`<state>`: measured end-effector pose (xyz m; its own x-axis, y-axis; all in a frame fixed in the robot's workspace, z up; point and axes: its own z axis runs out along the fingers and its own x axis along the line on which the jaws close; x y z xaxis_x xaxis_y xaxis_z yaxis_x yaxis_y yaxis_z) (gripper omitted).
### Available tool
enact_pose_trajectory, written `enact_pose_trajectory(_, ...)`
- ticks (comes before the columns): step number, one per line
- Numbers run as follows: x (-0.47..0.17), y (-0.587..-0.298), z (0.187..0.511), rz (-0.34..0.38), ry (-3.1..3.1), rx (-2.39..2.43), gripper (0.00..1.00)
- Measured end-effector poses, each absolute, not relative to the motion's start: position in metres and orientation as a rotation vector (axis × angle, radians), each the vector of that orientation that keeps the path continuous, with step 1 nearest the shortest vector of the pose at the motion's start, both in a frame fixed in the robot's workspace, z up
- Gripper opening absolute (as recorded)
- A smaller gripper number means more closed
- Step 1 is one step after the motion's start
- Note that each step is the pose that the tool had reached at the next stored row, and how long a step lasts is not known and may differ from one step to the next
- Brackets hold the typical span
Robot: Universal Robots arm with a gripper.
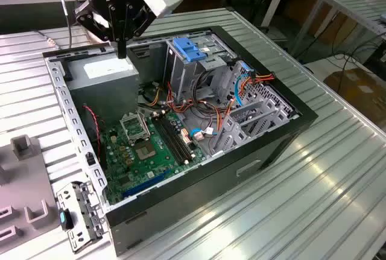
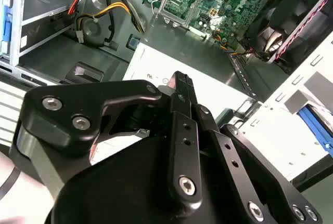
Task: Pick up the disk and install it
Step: 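Reach for the disk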
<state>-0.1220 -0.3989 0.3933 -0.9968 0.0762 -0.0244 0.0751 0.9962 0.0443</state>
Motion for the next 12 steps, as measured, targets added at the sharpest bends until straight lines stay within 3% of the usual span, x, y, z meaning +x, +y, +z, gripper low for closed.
enact_pose_trajectory(12, -0.139, -0.399, 0.392, 0.068, 3.113, 0.118, 0.11)
